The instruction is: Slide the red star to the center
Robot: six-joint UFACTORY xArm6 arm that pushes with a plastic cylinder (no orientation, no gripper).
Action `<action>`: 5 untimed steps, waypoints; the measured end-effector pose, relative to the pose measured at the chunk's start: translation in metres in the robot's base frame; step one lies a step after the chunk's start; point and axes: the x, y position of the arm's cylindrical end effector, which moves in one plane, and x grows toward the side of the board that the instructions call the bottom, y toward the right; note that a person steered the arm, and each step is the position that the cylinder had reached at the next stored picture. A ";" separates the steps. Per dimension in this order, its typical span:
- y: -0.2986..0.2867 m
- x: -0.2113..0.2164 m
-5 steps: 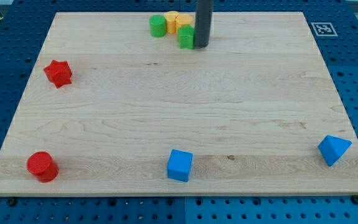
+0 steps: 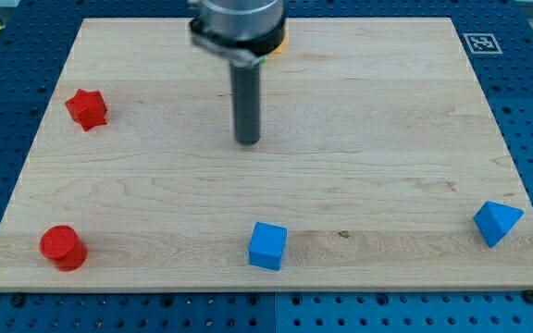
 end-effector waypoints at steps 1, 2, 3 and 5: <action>-0.050 0.026; -0.118 0.026; -0.179 0.026; -0.230 -0.047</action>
